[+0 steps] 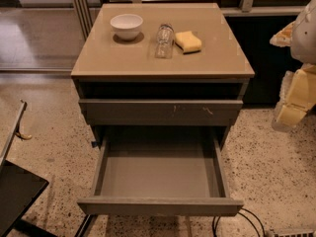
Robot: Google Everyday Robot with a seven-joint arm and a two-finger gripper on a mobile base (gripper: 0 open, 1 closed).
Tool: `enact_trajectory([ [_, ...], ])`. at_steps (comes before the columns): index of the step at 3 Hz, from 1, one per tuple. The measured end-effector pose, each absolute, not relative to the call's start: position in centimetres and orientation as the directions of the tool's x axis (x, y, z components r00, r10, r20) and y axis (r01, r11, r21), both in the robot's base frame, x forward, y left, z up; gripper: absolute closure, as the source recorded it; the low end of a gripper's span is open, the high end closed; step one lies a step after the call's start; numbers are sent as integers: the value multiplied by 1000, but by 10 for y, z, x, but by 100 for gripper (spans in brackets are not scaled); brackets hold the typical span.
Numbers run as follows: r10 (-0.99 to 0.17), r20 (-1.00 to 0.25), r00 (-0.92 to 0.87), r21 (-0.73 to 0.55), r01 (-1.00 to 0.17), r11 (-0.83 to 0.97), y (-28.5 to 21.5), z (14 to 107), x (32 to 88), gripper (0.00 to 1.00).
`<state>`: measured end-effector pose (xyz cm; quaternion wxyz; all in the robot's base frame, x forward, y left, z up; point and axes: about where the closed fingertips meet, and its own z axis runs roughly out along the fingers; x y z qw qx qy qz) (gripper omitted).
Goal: Place water bottle into middle drawer
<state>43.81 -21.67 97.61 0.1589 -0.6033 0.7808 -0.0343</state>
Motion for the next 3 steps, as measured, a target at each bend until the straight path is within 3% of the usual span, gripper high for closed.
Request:
enact_trajectory([
  [1, -953, -207, -222, -245, -931, 270, -217, 976, 438, 0],
  [3, -812, -383, -441, -114, -849, 516, -223, 966, 484, 0],
])
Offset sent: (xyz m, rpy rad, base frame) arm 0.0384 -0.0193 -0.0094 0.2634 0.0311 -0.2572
